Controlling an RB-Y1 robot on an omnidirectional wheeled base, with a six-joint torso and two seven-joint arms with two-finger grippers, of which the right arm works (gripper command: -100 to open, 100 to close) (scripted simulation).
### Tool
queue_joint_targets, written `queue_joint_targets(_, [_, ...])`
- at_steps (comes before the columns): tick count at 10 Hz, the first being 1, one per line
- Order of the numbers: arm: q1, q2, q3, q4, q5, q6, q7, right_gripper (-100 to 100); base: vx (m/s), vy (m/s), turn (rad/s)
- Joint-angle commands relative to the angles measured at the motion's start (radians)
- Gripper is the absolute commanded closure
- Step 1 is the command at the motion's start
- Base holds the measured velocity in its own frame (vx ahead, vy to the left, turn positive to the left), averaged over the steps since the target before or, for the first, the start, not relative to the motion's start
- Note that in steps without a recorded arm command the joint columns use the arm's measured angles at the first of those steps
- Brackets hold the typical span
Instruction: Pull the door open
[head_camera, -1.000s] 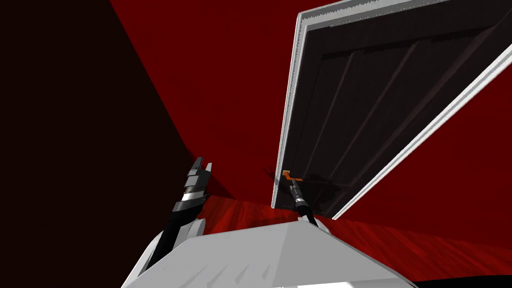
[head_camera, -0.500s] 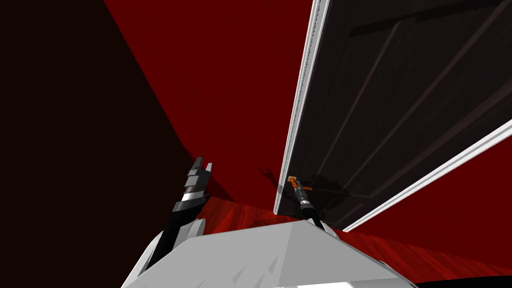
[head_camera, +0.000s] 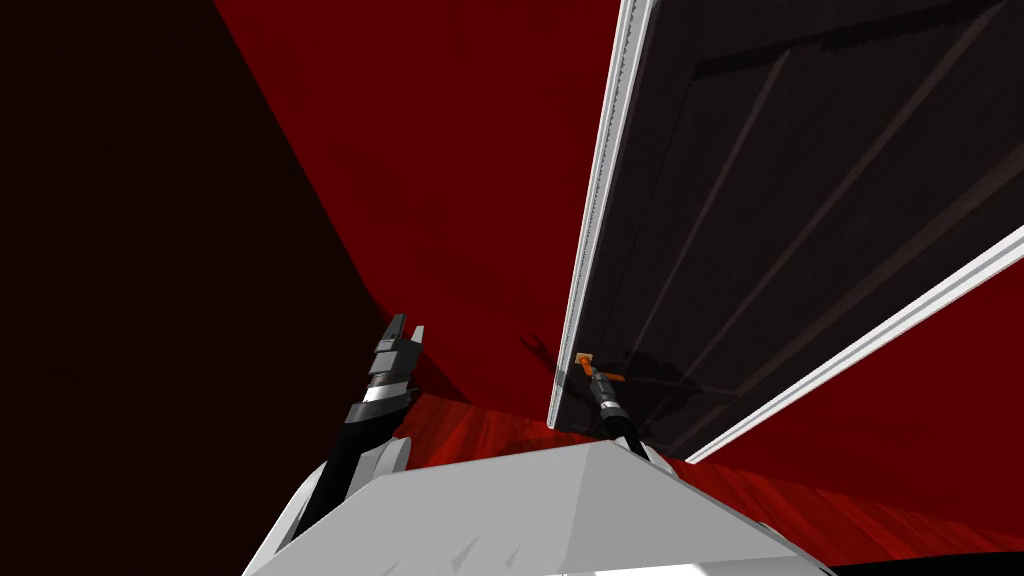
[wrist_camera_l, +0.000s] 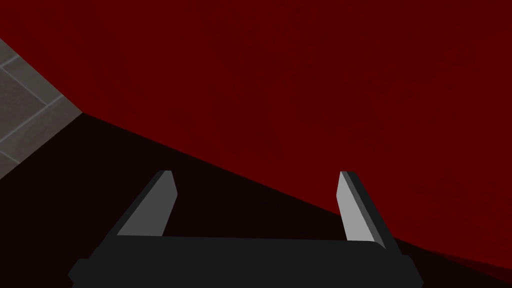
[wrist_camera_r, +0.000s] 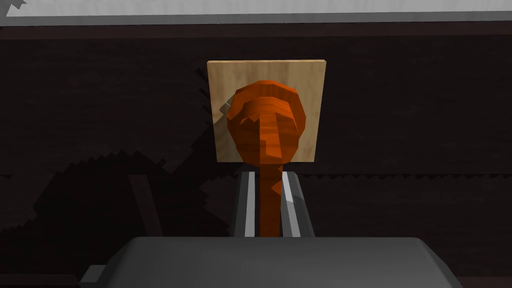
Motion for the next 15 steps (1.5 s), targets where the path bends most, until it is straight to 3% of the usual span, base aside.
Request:
queue_joint_targets(1, [-0.001, 0.0, 0.0, -0.001, 0.0, -0.002, 0.0, 100, 0.0, 0.0, 0.0])
queue_joint_targets(10, [0.048, -0.067, 0.088, -0.011, 0.056, -0.058, -0.115, 100, -0.197, -0.042, 0.105])
queue_joint_targets(12, [0.045, -0.065, 0.091, -0.006, 0.057, -0.06, -0.115, 100, -0.151, -0.029, 0.047])
queue_joint_targets(15, [0.076, -0.089, 0.118, -0.011, 0.075, -0.098, -0.151, 100, -0.178, -0.029, 0.104])
